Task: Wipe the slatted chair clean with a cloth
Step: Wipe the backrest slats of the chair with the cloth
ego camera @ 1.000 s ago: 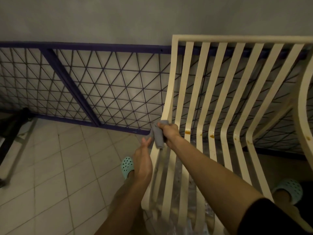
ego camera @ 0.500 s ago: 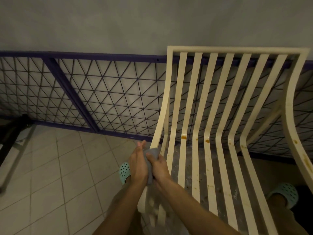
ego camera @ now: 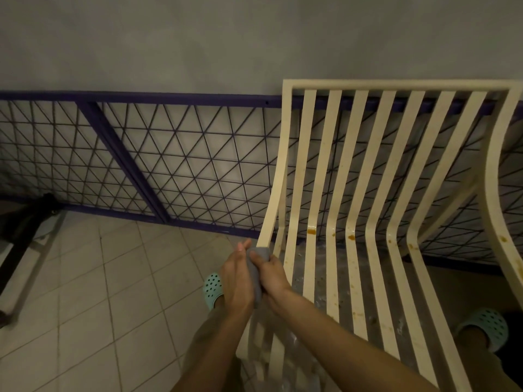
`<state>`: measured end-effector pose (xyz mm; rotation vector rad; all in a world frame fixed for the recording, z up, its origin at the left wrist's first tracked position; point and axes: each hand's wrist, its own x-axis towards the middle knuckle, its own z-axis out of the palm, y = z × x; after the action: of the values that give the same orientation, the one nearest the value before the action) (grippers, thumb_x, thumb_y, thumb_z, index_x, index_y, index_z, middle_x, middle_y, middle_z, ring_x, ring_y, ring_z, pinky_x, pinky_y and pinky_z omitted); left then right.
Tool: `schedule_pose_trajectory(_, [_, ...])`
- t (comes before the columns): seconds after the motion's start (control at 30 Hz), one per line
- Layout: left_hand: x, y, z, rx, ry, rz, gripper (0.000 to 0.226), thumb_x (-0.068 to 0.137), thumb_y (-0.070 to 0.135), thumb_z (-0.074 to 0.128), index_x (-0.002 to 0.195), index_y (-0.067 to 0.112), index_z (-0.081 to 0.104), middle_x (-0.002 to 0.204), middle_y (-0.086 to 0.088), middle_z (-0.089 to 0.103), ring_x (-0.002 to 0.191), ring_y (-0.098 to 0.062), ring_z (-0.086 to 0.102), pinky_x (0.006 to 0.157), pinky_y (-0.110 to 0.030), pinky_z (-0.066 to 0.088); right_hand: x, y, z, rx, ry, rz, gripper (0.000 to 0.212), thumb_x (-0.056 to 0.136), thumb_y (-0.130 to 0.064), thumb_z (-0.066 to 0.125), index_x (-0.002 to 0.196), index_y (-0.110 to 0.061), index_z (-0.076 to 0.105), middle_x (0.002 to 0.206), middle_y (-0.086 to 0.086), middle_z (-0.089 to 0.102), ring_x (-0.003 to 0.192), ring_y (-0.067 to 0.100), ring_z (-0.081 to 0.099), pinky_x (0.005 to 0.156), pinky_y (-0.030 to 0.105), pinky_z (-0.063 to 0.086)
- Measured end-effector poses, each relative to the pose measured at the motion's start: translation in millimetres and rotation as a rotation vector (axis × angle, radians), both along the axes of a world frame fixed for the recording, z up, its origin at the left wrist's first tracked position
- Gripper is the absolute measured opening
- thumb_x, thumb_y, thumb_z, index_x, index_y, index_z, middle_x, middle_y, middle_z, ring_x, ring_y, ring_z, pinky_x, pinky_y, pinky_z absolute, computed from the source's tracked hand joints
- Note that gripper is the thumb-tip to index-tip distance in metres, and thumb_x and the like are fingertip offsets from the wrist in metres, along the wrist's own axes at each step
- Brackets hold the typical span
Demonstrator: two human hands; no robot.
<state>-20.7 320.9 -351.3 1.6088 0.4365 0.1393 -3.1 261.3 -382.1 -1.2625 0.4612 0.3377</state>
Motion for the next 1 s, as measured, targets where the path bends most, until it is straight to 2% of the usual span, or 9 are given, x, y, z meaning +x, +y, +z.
schedule_pose_trajectory(0.17, [4.1, 0.5, -1.2, 0.100, -0.013, -0.012, 0.042, 0.094, 0.053, 0.030, 0.101, 0.027, 0.062, 0.095, 0.000, 0.065, 0.089, -0.014, 0.063, 0.088, -0.046, 0.052, 28.1, -7.8, 6.4, 0.084, 0.010, -0.067, 0.017, 0.095, -0.022, 0.058, 0.103, -0.008, 0.059, 0.094, 0.013, 0.068, 0.085, 0.023, 0.067, 0.072, 0.034, 0.057])
schedule_pose_trajectory(0.23, [1.8, 1.9, -2.6, 0.140, -0.043, -0.037, 0.041, 0.091, 0.053, 0.030, 0.105, 0.032, 0.062, 0.096, 0.010, 0.064, 0.091, -0.005, 0.062, 0.086, -0.037, 0.053, 43.0, -10.5, 8.2, 0.058, -0.040, -0.067, 0.017, 0.096, -0.022, 0.057, 0.099, -0.007, 0.062, 0.092, 0.014, 0.068, 0.083, 0.025, 0.066, 0.074, 0.036, 0.056])
schedule_pose_trajectory(0.3, [-1.4, 3.3, -6.0, 0.170, -0.070, -0.055, 0.030, 0.098, 0.038, 0.040, 0.115, 0.029, 0.063, 0.102, 0.013, 0.065, 0.096, 0.002, 0.060, 0.086, -0.028, 0.051, 57.4, -14.9, 10.7, 0.011, -0.051, -0.060, 0.027, 0.097, -0.026, 0.056, 0.109, -0.003, 0.062, 0.099, 0.016, 0.067, 0.089, 0.028, 0.065, 0.077, 0.035, 0.055])
schedule_pose_trajectory(0.43, [0.6, 5.7, -10.4, 0.271, -0.052, -0.099, 0.033, 0.095, 0.015, 0.053, 0.128, 0.020, 0.060, 0.111, 0.006, 0.068, 0.097, -0.001, 0.064, 0.089, -0.029, 0.054, 64.7, -19.2, 8.5, -0.122, -0.047, 0.001, 0.042, 0.098, -0.036, 0.052, 0.121, -0.001, 0.059, 0.111, 0.019, 0.067, 0.098, 0.028, 0.065, 0.080, 0.033, 0.054])
schedule_pose_trajectory(0.63, [1.2, 4.1, -11.9, 0.321, -0.069, -0.105, 0.026, 0.094, 0.024, 0.053, 0.118, 0.021, 0.063, 0.098, 0.006, 0.069, 0.087, -0.006, 0.067, 0.080, -0.032, 0.057, 24.5, -15.8, 6.8, -0.148, -0.024, 0.062, 0.038, 0.098, -0.039, 0.050, 0.114, -0.007, 0.060, 0.107, 0.018, 0.069, 0.099, 0.029, 0.067, 0.092, 0.043, 0.054])
schedule_pose_trajectory(0.77, [1.3, 4.6, -11.3, 0.279, -0.046, -0.103, 0.028, 0.097, 0.027, 0.052, 0.121, 0.018, 0.062, 0.107, 0.003, 0.067, 0.096, -0.007, 0.063, 0.086, -0.025, 0.052, -3.3, -14.5, 5.0, -0.089, 0.112, 0.101, 0.037, 0.094, -0.039, 0.057, 0.117, -0.010, 0.060, 0.105, 0.013, 0.070, 0.097, 0.027, 0.067, 0.090, 0.045, 0.055])
schedule_pose_trajectory(0.83, [-0.1, 3.9, -6.8, 0.268, -0.061, -0.137, 0.028, 0.095, 0.031, 0.055, 0.118, 0.017, 0.064, 0.105, 0.004, 0.068, 0.096, -0.006, 0.064, 0.084, -0.022, 0.052, -7.9, -18.8, 13.1, -0.023, 0.125, 0.105, 0.034, 0.093, -0.040, 0.059, 0.112, -0.013, 0.062, 0.102, 0.010, 0.072, 0.096, 0.025, 0.068, 0.086, 0.042, 0.057])
schedule_pose_trajectory(0.93, [-4.2, 0.4, 2.6, 0.231, -0.061, -0.185, 0.022, 0.092, 0.033, 0.060, 0.109, 0.021, 0.065, 0.095, 0.011, 0.068, 0.090, 0.001, 0.064, 0.075, -0.013, 0.050, -11.0, -27.5, 21.3, 0.005, 0.104, 0.125, 0.033, 0.092, -0.039, 0.060, 0.111, -0.012, 0.064, 0.099, 0.008, 0.073, 0.089, 0.021, 0.069, 0.062, 0.028, 0.055])
schedule_pose_trajectory(1.0, [-5.8, 1.7, 3.0, 0.146, -0.050, -0.134, 0.024, 0.093, 0.035, 0.057, 0.107, 0.018, 0.066, 0.095, 0.007, 0.070, 0.090, -0.004, 0.066, 0.077, -0.019, 0.052, -18.1, -27.0, 22.1, -0.022, 0.094, 0.147, 0.032, 0.093, -0.035, 0.060, 0.113, -0.011, 0.063, 0.102, 0.010, 0.072, 0.091, 0.021, 0.069, 0.062, 0.026, 0.055])
